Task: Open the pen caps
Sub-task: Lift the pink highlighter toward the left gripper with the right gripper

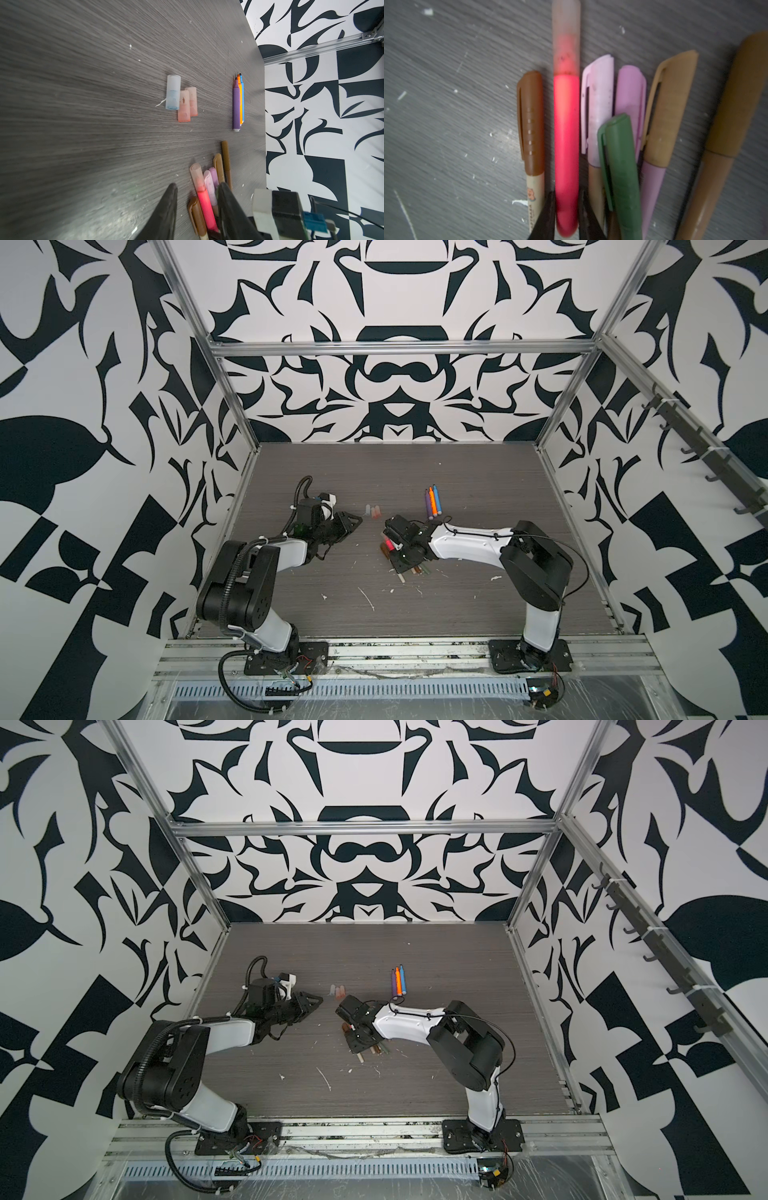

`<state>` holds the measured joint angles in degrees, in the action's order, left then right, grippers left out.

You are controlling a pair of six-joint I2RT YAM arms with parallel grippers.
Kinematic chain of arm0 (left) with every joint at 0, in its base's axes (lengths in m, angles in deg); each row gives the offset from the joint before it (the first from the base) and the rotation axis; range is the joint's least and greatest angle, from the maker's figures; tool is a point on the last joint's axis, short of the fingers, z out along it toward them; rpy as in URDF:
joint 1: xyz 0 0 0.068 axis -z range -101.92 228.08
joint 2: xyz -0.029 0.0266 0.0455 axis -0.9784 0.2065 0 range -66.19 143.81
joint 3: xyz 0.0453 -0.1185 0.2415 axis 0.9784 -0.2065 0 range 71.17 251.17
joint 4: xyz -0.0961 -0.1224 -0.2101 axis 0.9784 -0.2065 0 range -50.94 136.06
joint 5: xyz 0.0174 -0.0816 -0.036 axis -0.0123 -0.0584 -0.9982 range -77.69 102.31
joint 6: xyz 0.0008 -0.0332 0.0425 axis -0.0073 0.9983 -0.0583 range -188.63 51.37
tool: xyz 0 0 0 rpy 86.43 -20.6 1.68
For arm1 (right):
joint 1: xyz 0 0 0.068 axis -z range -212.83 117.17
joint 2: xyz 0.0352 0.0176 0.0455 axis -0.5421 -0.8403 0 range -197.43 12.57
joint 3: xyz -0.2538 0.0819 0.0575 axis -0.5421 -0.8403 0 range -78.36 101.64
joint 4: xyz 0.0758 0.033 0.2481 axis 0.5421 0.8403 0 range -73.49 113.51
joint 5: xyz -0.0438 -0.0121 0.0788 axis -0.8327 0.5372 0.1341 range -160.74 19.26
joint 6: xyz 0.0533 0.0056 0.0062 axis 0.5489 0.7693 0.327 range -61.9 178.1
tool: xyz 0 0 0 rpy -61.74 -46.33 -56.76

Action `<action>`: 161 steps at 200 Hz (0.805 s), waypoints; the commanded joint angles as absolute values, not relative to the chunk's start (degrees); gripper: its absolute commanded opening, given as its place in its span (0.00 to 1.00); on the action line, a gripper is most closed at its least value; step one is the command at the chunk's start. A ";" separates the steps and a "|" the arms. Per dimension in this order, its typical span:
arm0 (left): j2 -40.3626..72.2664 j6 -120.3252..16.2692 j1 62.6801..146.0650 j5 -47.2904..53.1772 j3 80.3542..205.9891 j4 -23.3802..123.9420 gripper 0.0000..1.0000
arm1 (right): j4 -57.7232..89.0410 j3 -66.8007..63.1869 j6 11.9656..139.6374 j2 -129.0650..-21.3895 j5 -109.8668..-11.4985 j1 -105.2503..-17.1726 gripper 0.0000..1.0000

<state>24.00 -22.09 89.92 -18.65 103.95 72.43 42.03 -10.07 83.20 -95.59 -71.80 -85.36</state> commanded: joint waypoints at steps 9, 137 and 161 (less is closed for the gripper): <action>24.48 -21.88 89.48 -19.16 105.19 73.20 0.36 | 42.52 -9.63 82.84 -92.68 -72.32 -85.44 0.17; 18.98 -5.96 105.07 -14.34 108.01 69.32 0.40 | 40.68 -18.51 84.64 -75.19 -69.68 -85.44 0.15; 16.83 -5.09 106.37 -12.44 108.16 68.58 0.41 | 40.46 -19.85 84.82 -74.16 -69.77 -85.41 0.15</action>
<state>19.63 -8.15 105.48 -15.48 106.31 69.63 41.04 -19.01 84.04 -76.42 -69.57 -85.30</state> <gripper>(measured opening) 0.404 0.170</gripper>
